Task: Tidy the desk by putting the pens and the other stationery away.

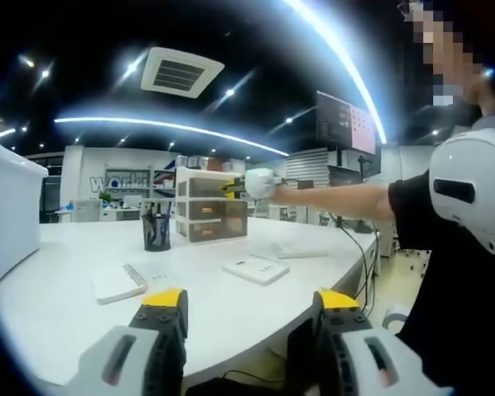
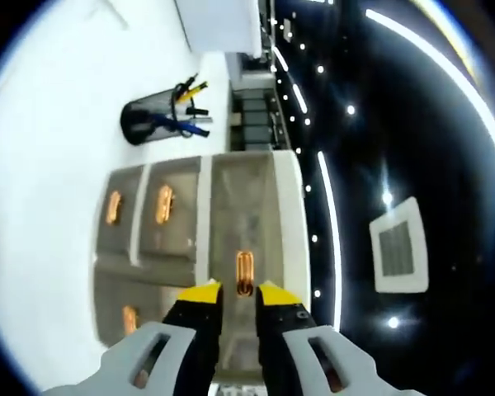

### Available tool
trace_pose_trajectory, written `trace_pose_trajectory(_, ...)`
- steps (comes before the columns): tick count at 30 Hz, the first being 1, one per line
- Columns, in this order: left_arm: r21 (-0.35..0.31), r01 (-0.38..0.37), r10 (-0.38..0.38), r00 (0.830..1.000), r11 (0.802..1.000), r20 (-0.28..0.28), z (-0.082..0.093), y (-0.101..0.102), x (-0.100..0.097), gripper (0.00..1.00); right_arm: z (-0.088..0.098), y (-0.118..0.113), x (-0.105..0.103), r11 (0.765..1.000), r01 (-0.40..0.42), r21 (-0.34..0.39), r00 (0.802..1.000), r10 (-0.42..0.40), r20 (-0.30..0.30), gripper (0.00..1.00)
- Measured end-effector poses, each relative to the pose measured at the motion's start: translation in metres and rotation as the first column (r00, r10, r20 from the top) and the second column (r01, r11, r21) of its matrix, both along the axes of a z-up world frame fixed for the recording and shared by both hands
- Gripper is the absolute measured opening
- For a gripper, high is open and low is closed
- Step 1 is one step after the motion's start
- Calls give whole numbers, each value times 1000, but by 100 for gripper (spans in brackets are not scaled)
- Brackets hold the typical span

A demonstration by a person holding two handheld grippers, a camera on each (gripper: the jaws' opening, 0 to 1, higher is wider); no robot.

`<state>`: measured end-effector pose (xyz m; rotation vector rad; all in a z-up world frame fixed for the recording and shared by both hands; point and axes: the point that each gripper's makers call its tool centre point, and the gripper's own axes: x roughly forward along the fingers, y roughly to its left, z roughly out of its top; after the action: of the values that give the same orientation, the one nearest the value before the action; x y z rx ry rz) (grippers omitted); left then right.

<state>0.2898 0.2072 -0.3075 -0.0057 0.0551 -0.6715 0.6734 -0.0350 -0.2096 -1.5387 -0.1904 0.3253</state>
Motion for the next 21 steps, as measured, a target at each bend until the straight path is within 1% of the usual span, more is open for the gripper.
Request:
trace_pose_trajectory(2, 0, 1, -1, 1000, 1000, -2, 0, -1, 0, 61, 0, 1, 0, 1000, -4, 2, 1000, 4, 9, 11)
trace_pose_trajectory(5, -1, 3, -3, 1000, 1000, -3, 0, -2, 0, 61, 2, 1, 0, 1000, -2, -9, 999, 3, 41, 7)
trace_pose_trajectory(6, -1, 4, -4, 1000, 1000, -3, 0, -3, 0, 61, 3, 2, 0, 1000, -2, -6, 999, 3, 41, 7)
trace_pose_trajectory(7, -1, 4, -4, 1000, 1000, -3, 0, -3, 1, 61, 4, 1, 0, 1000, 1, 16, 999, -1, 35, 7)
trace_pose_trajectory(10, -1, 8, -8, 1000, 1000, -6, 1, -6, 1, 61, 4, 1, 0, 1000, 1, 10, 999, -1, 39, 7)
trace_pose_trajectory(13, 1, 15, -15, 1000, 1000, -5, 2, -10, 1, 60, 5, 0, -1, 1000, 1, 23, 999, -2, 38, 6)
trace_pose_trajectory(21, 2, 33, -33, 999, 999, -4, 4, -18, -1, 60, 5, -1, -13, 1000, -13, 26, 999, 12, 34, 5)
